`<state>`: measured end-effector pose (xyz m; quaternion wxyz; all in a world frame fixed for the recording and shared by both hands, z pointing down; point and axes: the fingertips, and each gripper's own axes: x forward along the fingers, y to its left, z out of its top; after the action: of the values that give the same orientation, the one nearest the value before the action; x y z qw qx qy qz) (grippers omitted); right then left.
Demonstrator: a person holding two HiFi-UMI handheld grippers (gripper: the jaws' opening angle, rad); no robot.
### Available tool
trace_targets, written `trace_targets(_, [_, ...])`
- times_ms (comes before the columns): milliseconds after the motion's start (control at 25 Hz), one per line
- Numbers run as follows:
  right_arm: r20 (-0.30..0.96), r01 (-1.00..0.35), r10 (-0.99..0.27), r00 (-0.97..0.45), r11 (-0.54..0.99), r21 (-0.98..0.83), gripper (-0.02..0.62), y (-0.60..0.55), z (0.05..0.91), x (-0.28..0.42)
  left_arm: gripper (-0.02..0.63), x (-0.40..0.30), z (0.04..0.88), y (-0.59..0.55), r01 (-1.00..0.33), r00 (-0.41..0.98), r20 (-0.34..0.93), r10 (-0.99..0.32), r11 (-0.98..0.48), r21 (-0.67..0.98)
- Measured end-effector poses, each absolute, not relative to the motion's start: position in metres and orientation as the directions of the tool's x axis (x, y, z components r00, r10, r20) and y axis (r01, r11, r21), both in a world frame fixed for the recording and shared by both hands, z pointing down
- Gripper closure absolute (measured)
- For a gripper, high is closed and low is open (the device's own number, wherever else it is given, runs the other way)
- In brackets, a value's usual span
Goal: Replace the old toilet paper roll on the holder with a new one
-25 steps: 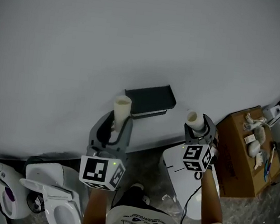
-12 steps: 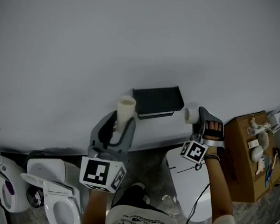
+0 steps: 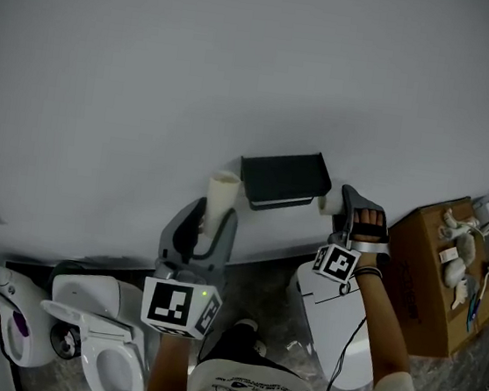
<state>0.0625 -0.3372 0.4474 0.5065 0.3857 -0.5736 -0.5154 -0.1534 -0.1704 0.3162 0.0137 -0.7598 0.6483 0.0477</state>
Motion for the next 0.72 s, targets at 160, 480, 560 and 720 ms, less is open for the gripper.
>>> trace_targets(160, [0.189,0.078,-0.959,-0.211,0.177,0.981,0.290,-0.340,0.452,0.062,0.417,-0.151,0.315,-0.171,-0.991,0.129,-0.087,-0.988,-0.132,0.036])
trace_targets(480, [0.204,0.077,-0.945,-0.257,0.190,0.979,0.290,-0.329,0.460,0.034,0.417,-0.169,0.311,-0.155,-0.996,0.072,-0.098,-0.993,-0.076,0.038])
trace_targets(560, [0.203,0.077,-0.941,-0.270,0.190,0.979,0.290,-0.324,0.461,0.027,0.417,-0.174,0.310,-0.151,-0.997,0.060,-0.101,-0.993,-0.064,0.037])
trace_targets(720, [0.191,0.062,-0.935,-0.298,0.181,0.982,0.290,-0.318,0.459,0.010,0.417,-0.181,0.311,-0.144,-0.998,0.041,-0.100,-0.994,-0.045,0.035])
